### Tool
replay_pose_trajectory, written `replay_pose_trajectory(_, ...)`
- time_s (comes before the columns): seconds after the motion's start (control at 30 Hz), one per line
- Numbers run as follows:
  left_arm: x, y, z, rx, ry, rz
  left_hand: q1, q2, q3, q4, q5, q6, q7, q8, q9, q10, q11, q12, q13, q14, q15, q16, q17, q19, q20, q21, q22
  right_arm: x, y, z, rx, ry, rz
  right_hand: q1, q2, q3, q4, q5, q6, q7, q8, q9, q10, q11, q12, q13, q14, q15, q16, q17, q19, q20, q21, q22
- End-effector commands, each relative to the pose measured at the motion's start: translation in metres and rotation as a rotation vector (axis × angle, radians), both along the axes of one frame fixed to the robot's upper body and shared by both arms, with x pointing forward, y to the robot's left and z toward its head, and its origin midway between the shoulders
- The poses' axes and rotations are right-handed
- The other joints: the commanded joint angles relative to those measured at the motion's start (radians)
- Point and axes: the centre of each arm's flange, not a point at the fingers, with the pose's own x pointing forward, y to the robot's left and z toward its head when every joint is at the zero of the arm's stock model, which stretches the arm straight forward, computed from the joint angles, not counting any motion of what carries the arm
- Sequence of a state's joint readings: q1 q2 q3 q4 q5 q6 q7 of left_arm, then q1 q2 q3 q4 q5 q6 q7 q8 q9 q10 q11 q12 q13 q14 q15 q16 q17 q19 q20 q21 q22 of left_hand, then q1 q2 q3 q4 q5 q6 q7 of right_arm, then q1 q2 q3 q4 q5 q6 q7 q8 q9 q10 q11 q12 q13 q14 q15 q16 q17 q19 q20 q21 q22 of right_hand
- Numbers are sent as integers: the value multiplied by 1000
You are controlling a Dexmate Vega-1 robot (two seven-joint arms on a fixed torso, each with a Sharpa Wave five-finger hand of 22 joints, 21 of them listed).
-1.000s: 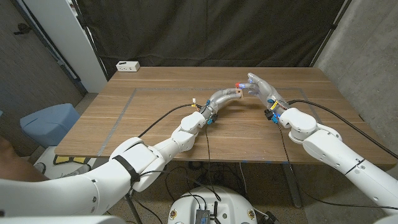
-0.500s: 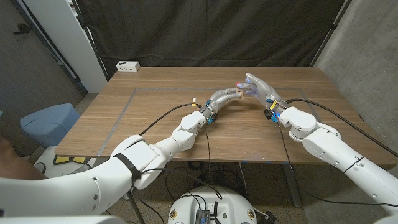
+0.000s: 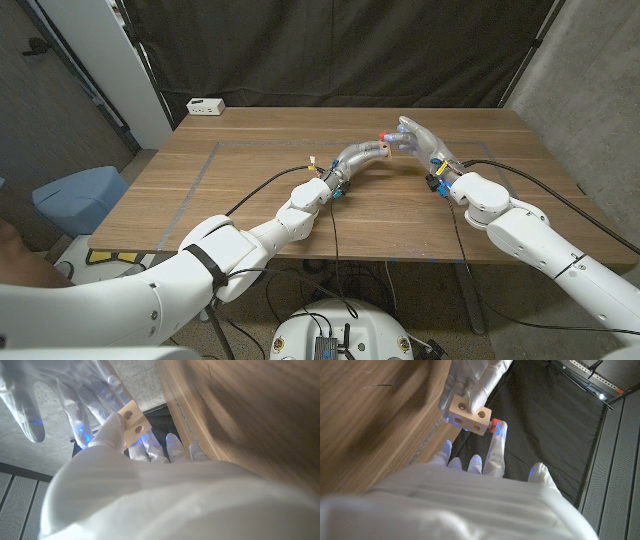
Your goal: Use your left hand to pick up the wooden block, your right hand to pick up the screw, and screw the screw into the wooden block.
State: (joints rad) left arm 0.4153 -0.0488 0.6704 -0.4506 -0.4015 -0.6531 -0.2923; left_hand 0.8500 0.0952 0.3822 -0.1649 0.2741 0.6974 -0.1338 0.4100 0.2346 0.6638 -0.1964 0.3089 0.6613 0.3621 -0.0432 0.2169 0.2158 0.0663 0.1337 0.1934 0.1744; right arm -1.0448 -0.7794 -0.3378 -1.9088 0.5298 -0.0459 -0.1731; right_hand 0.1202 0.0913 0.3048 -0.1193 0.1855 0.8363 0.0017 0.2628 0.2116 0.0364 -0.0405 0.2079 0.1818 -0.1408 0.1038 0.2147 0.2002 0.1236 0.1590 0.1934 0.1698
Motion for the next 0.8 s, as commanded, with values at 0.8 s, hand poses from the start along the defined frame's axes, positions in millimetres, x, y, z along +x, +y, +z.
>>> replay_pose_trajectory(0.8,-7,-4,-1,11,-23,-14,4,7,17,11,5,49,-4,7,2,8,2,2,0,8,-49,-2,5,7,5,7,6,-7,-11,-5,8,-24,-44,16,-17,12,-10,3,-246,-39,-59,43,-24,33,-22,9,10,23,-4,2,6,17,-4,2)
